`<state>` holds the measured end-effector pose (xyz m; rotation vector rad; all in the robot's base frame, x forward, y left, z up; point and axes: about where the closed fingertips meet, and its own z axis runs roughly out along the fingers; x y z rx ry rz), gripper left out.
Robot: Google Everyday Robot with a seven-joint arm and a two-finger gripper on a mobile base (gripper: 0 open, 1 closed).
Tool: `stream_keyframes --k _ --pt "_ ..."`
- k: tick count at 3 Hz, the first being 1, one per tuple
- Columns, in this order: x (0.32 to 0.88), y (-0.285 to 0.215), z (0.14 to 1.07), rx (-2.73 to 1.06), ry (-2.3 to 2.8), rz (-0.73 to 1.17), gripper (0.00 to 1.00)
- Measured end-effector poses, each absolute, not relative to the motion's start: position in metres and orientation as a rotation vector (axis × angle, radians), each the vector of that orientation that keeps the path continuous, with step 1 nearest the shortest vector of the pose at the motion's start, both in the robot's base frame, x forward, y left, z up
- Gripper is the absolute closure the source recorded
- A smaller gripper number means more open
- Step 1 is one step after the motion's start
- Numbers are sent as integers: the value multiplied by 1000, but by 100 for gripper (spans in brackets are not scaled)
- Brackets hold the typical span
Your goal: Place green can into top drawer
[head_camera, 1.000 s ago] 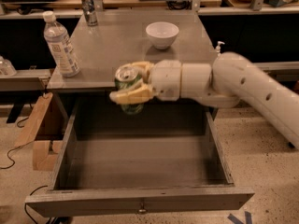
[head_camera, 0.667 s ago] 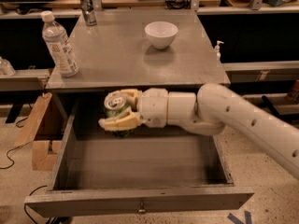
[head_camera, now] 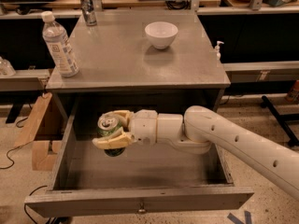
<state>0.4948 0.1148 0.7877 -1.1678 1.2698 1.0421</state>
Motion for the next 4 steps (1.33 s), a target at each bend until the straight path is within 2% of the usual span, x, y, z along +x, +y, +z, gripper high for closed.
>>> stream_keyframes --k 3,4 --pt "520 108 693 -1314 1168 949 100" --pt "521 115 668 -1262 1171 978 99"
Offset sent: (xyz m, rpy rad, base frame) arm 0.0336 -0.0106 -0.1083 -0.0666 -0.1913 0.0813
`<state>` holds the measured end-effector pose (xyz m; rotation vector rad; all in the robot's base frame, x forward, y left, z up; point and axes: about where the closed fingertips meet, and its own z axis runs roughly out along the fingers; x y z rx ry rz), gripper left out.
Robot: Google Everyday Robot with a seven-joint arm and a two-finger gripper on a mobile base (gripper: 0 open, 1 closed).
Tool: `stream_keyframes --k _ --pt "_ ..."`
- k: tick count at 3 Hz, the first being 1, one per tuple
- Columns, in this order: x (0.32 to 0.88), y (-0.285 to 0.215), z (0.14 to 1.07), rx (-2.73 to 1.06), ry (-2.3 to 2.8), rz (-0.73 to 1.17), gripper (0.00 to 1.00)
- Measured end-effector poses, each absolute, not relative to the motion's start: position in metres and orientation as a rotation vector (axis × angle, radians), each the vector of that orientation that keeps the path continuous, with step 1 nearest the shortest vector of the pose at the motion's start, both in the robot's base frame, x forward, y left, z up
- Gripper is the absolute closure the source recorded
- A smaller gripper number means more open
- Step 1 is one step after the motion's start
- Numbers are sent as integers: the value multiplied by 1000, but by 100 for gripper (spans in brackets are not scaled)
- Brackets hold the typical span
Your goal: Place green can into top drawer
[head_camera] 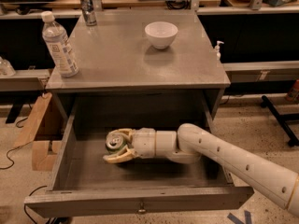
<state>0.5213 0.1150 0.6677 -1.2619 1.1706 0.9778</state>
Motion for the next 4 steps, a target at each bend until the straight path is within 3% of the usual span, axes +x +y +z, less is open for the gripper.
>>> stream_keyframes --k 1,2,4 --pt "520 116 670 -1270 1168 978 78" --pt "519 119 671 -1272 1164 982 47" --pt "517 123 672 -1276 1159 989 0"
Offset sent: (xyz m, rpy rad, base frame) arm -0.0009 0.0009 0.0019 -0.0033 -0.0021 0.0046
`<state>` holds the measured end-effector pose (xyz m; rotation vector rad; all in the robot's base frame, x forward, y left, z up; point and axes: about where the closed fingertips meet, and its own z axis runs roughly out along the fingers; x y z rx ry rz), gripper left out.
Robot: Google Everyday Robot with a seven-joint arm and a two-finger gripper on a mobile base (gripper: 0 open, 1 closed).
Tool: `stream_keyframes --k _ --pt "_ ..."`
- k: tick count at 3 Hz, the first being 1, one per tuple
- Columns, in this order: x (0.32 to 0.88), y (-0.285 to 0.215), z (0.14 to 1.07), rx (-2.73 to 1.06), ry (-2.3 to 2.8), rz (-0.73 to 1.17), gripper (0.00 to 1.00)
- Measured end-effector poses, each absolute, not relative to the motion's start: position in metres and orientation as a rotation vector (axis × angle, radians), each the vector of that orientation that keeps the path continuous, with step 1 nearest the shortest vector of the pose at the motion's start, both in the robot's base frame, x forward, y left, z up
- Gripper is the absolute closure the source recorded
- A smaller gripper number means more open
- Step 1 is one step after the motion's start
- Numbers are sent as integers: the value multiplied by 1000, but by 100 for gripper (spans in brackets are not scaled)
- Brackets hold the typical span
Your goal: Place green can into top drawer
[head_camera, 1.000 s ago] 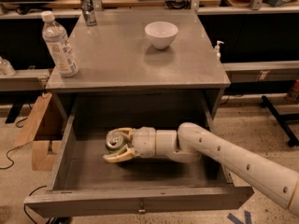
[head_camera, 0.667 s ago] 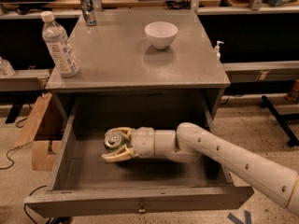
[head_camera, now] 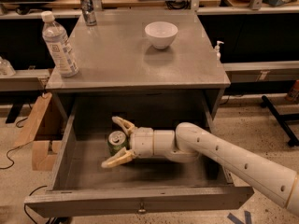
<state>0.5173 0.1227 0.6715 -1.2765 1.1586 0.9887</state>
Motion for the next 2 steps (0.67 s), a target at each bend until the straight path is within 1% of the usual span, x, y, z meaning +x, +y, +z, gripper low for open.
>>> stream_keyframes --k 2 --pt "514 117 684 -1277 1170 967 0"
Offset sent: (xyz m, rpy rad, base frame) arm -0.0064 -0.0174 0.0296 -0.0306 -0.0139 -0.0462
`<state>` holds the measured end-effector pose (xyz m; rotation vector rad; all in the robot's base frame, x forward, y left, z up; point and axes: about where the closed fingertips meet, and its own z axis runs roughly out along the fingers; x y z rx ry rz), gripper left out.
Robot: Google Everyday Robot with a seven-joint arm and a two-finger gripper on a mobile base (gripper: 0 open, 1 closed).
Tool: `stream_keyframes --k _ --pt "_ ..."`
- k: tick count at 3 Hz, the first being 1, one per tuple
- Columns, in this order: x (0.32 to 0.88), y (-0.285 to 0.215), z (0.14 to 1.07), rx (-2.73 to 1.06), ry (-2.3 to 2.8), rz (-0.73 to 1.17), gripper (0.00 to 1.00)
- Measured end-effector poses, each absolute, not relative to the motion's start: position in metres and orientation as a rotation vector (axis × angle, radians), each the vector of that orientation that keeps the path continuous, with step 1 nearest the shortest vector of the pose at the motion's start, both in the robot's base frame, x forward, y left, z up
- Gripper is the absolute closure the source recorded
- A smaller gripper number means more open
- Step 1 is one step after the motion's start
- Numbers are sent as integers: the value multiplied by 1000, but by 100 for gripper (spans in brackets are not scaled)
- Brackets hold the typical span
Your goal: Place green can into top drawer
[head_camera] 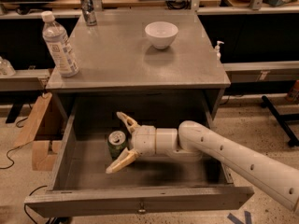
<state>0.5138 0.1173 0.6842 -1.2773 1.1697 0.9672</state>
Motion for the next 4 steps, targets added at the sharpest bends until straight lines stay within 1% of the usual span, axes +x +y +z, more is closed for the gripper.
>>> stream_keyframes --k 1,2,3,4 --pt "493 100 715 -1311 1214 887 0" --pt "469 76 764 -1378 1248 784 0" --pt "467 56 859 -1488 1275 630 0" --pt "494 48 944 -1513 1249 464 0"
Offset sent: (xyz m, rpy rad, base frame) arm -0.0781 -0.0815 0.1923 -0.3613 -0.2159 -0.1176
